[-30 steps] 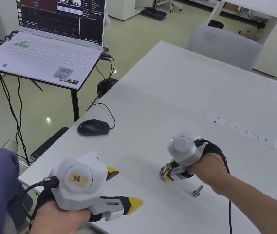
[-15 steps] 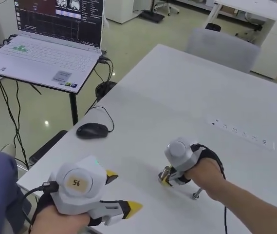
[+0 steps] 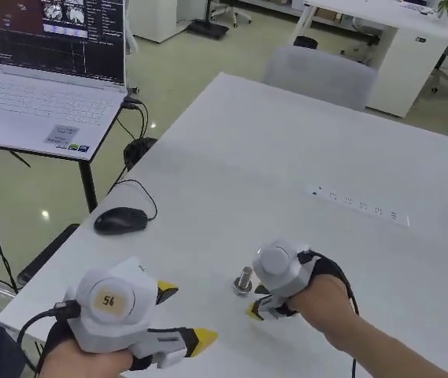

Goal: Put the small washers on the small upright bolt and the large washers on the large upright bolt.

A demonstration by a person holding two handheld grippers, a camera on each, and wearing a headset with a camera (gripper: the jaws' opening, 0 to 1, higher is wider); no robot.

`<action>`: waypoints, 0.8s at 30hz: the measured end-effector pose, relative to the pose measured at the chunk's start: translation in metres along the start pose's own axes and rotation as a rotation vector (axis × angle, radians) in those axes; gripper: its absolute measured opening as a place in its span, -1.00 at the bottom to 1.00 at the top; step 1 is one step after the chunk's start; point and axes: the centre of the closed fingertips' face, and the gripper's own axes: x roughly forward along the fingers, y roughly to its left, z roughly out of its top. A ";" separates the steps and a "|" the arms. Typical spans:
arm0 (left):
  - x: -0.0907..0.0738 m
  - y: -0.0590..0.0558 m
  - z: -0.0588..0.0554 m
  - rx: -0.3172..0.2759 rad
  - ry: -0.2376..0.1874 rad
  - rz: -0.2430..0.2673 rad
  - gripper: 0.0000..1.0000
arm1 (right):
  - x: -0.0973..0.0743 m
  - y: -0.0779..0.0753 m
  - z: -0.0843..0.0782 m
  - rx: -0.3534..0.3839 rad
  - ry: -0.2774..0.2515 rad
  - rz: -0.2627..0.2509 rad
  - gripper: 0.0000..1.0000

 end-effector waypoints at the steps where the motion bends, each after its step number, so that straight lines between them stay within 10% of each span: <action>1: 0.003 -0.001 -0.002 0.003 0.007 -0.006 0.10 | -0.001 0.010 -0.003 0.002 -0.005 0.017 -0.41; 12: 0.021 -0.006 -0.017 0.021 0.048 -0.049 0.10 | -0.010 0.052 -0.053 0.128 -0.062 0.019 -0.30; 24: 0.034 -0.007 -0.019 0.046 0.070 -0.080 0.10 | -0.045 0.042 -0.114 0.437 -0.220 -0.096 -0.05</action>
